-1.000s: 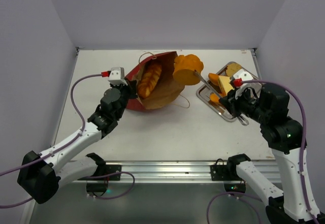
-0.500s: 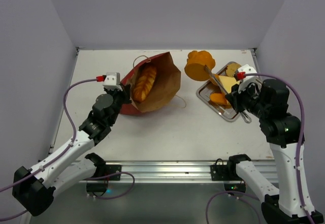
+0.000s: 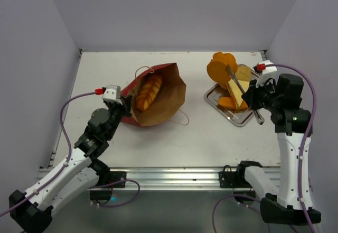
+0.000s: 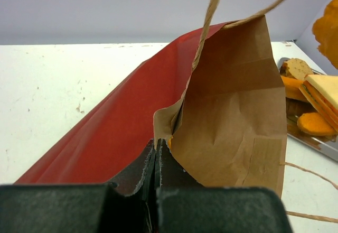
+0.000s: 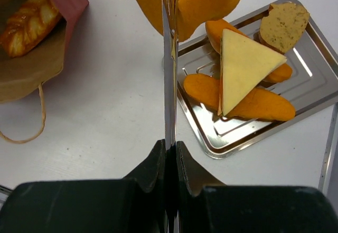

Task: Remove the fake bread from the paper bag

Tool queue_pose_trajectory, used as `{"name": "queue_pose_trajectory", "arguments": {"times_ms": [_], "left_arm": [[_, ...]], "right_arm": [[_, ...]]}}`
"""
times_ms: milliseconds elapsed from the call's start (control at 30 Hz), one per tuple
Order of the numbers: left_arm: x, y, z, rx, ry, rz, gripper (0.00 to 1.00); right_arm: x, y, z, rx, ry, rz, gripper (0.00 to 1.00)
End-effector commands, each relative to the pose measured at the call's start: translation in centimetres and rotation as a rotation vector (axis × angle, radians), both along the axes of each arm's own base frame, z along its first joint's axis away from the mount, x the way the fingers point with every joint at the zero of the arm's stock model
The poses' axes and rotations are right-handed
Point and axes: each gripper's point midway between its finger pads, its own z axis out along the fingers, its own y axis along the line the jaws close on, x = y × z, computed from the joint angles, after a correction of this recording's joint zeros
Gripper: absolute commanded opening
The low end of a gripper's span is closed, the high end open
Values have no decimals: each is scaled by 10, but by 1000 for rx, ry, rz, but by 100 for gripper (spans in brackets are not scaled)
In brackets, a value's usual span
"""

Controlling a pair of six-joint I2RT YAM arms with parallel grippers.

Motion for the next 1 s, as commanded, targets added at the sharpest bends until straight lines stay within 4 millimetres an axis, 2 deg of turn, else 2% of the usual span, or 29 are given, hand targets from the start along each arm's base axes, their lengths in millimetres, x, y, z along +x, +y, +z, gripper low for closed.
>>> {"name": "queue_pose_trajectory", "arguments": {"times_ms": [0, 300, 567, 967], "left_arm": [[-4, -1, -6, 39, -6, -32, 0], [-11, -10, 3, 29, -39, -102, 0], [-17, -17, 14, 7, -69, -151, 0], [-22, -25, 22, -6, -91, -205, 0]], "right_arm": [[8, 6, 12, 106, -24, 16, 0], [15, -15, 11, 231, 16, -70, 0], [28, -48, 7, 362, 55, -182, 0], [46, -96, 14, 518, 8, -345, 0]]}}
